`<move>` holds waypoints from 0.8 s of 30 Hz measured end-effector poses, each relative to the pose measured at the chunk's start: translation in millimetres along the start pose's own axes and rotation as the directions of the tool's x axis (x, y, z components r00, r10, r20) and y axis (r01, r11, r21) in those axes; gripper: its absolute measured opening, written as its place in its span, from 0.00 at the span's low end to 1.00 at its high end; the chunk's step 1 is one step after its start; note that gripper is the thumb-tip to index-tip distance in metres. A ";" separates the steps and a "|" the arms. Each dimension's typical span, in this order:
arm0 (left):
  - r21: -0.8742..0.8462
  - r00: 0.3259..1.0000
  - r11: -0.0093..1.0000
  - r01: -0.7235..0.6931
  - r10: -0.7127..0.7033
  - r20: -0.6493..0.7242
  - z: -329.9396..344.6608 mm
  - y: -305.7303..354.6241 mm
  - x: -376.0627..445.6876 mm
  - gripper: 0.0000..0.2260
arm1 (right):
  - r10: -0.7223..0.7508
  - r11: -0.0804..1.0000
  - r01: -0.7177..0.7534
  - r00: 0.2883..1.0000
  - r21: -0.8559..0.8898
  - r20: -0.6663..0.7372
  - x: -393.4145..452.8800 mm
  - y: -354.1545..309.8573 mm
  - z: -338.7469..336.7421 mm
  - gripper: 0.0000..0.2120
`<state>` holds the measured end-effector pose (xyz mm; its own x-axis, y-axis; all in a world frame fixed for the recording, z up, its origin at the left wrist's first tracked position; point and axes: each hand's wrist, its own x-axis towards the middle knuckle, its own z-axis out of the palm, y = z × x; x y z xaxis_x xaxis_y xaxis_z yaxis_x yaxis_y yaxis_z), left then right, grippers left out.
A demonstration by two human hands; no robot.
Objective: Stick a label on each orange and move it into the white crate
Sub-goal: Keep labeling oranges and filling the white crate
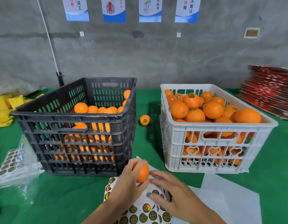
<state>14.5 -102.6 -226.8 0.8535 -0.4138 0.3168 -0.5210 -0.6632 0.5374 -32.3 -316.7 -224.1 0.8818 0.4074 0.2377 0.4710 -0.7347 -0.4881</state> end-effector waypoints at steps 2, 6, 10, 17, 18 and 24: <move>0.019 1.000 1.000 0.012 -0.012 -0.003 5.9 -4.6 1.8 0.25 | -0.026 0.999 0.028 0.997 -0.037 0.070 -2.9 2.7 2.2 0.32; -0.031 0.998 0.999 0.036 -0.037 -0.052 10.8 -11.0 -1.0 0.27 | 0.020 0.991 -0.030 0.997 0.132 0.072 -1.0 9.6 5.7 0.34; -0.070 0.995 0.995 0.069 -0.073 -0.070 12.4 -14.4 -1.7 0.28 | -0.036 0.979 0.033 0.999 0.202 0.014 -4.3 15.0 11.1 0.26; -0.079 0.995 0.996 0.042 -0.049 -0.091 15.5 -16.5 -1.4 0.28 | -0.180 0.978 0.192 0.973 0.075 -0.146 -2.4 14.6 15.8 0.16; -0.082 0.995 0.996 0.039 -0.047 -0.091 15.9 -16.6 -1.5 0.28 | -0.186 0.976 0.202 0.968 0.080 -0.168 -2.3 14.8 17.1 0.14; -0.077 0.994 0.997 0.010 -0.018 -0.105 16.2 -17.6 -1.7 0.28 | 0.094 0.893 -0.048 0.992 0.447 -0.082 -0.5 15.1 17.9 0.06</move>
<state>22.1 -100.3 -249.4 0.8594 -0.3336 0.3875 -0.5099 -0.6171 0.5994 -26.1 -318.3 -246.6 0.9211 0.2911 0.2585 0.3679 -0.4333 -0.8227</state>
